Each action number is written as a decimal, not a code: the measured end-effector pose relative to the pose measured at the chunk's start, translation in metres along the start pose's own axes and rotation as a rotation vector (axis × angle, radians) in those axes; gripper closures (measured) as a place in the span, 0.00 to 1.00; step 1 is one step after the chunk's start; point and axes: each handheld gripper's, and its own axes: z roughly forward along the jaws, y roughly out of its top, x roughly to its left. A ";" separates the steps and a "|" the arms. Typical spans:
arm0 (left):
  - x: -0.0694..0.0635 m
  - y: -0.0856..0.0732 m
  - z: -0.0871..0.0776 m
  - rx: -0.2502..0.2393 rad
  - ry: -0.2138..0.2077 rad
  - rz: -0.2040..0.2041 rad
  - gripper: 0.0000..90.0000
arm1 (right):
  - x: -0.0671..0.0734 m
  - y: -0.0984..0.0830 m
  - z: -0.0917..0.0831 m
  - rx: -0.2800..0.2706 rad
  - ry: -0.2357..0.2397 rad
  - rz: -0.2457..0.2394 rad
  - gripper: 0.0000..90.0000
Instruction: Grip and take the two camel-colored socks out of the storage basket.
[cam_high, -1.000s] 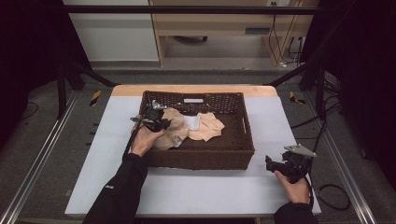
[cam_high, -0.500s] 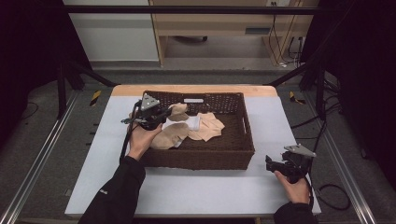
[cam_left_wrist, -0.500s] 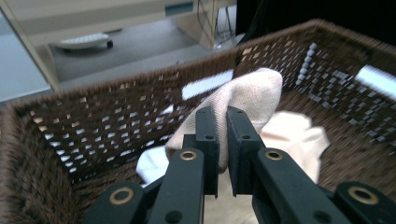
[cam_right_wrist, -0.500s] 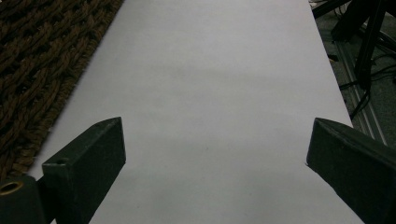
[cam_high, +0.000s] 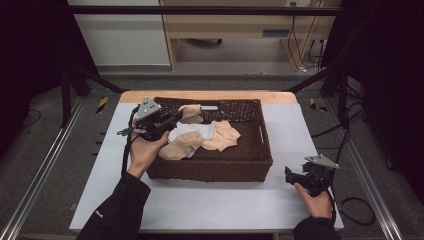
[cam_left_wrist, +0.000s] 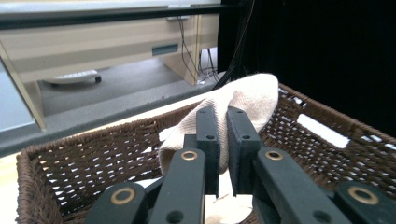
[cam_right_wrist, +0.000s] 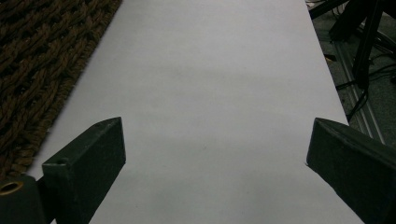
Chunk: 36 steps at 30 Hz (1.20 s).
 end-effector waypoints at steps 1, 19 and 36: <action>0.000 0.000 0.000 0.000 0.000 0.000 0.93 | 0.000 0.000 0.000 0.000 0.000 0.001 0.05; -0.029 0.006 -0.071 -0.114 -0.102 0.013 0.93 | 0.000 0.000 -0.002 -0.004 0.001 0.006 0.05; -0.045 -0.028 -0.118 -0.118 -0.165 0.031 0.93 | 0.001 -0.001 -0.004 -0.009 -0.002 -0.001 0.05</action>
